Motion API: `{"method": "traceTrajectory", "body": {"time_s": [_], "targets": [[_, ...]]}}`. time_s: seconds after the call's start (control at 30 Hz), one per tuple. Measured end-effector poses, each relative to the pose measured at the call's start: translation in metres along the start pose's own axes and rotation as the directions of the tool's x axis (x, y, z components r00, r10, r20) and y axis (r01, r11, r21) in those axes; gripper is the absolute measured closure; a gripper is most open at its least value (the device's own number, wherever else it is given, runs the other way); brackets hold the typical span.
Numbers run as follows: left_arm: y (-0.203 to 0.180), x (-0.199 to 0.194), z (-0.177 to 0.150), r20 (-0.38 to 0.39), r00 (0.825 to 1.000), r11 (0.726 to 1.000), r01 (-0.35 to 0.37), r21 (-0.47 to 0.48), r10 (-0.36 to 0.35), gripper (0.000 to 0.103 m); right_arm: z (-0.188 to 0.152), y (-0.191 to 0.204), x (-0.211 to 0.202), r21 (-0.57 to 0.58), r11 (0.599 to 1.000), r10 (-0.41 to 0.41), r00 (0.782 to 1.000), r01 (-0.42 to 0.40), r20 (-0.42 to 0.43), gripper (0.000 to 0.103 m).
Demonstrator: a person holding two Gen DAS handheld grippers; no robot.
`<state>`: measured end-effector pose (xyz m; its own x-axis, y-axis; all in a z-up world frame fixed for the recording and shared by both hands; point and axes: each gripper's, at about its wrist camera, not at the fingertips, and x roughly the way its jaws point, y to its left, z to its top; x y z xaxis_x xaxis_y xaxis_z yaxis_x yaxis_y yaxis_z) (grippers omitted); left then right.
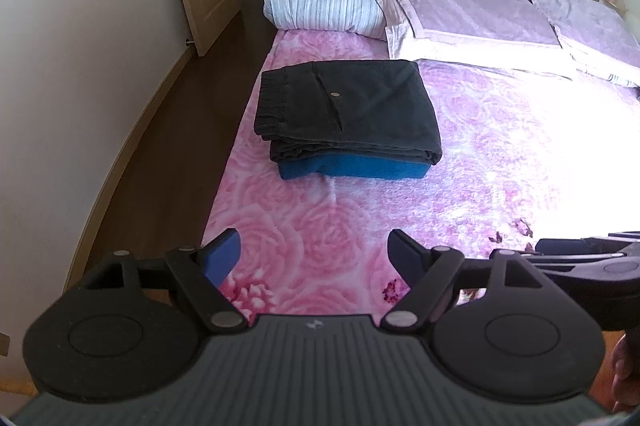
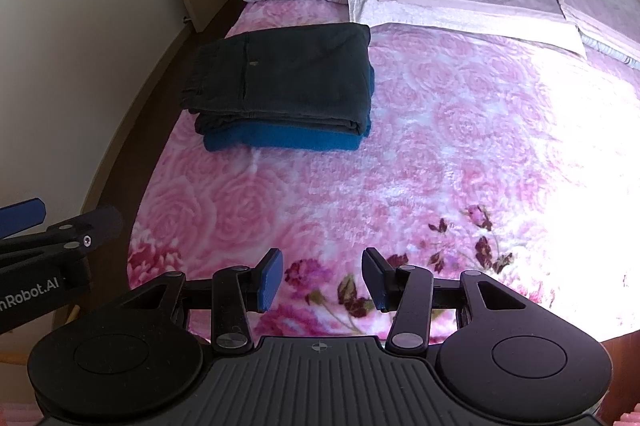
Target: Fold clothes
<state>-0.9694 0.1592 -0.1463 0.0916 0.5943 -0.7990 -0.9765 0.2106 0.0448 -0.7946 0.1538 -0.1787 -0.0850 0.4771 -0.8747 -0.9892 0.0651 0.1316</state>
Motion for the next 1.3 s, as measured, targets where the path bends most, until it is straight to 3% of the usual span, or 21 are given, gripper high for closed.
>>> {"method": "traceTrajectory", "body": {"time_s": [1.3], "targets": [[0.003, 0.054, 0.028, -0.012, 0.999, 0.999, 0.040, 0.026, -0.039, 0.025, 0.030, 0.010, 0.036, 0.003, 1.000, -0.005, 1.000, 0.005, -0.006, 0.055]]}}
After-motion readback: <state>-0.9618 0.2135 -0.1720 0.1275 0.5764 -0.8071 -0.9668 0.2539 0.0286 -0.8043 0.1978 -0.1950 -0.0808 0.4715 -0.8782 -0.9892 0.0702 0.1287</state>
